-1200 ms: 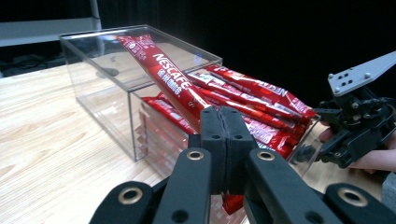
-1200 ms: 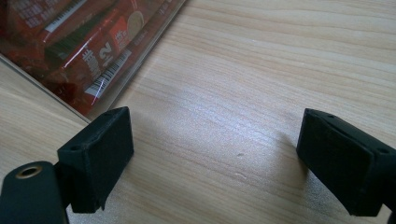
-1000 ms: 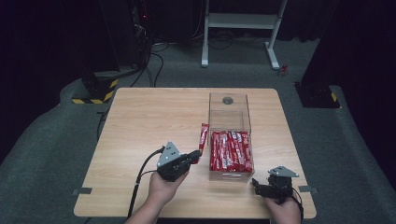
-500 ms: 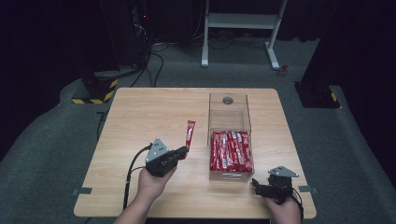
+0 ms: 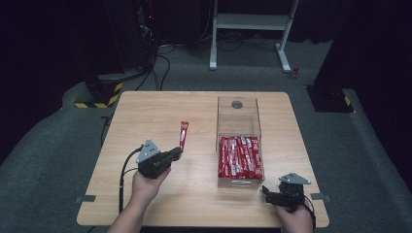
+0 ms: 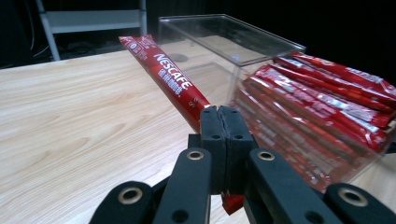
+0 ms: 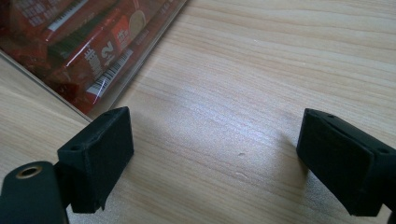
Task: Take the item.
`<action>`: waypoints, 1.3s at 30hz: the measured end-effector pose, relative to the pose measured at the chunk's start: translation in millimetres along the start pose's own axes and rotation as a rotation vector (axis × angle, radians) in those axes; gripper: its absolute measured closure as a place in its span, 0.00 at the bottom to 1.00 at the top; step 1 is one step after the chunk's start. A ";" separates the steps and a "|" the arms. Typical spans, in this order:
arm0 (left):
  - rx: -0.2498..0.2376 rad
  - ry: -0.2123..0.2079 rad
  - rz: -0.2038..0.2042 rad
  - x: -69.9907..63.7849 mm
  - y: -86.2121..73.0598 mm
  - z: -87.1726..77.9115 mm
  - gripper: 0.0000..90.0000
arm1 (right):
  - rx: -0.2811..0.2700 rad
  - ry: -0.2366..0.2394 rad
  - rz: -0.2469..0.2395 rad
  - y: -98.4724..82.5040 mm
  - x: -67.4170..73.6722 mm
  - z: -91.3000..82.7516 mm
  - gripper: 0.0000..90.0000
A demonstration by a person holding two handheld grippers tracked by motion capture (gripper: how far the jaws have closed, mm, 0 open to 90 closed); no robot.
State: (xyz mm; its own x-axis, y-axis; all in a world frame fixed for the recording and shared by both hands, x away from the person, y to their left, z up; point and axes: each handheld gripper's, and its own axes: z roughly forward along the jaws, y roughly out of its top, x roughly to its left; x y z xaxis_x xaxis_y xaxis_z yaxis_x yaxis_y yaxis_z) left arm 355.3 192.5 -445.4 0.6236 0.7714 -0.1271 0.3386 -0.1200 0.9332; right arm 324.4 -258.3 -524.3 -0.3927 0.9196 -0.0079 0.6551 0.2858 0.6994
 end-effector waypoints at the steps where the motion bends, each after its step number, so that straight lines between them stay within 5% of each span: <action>1: -0.001 0.003 -0.010 2.1 -0.6 -0.5 0.99 | 0.000 0.000 0.000 0.0 0.0 0.0 0.12; 20: 0.040 0.061 -0.054 37.4 -18.1 0.1 0.99 | -0.002 -0.003 0.001 -0.2 0.0 -0.3 0.12; 21: 0.025 0.061 -0.097 36.1 -19.9 2.3 0.99 | -0.002 -0.003 0.001 -0.2 0.0 -0.3 0.12; 25: 0.033 0.072 -0.117 40.5 -25.1 6.6 0.99 | -0.002 -0.003 0.002 -0.2 0.0 -0.3 0.12; 26: 0.072 0.075 -0.068 45.0 -25.9 5.4 0.99 | -0.002 -0.003 0.001 -0.2 0.0 -0.3 0.12; 39: 0.166 0.079 -0.069 52.1 -39.1 19.8 0.99 | -0.002 -0.003 0.000 -0.2 0.0 -0.4 0.12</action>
State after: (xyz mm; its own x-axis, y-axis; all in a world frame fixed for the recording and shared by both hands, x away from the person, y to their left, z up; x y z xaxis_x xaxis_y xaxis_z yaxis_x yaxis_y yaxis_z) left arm 388.6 225.1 -495.2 0.5399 0.8272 -0.1556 0.4943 -0.1619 0.8541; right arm 324.0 -258.5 -524.2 -0.3909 0.9204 -0.0095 0.6540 0.2850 0.7008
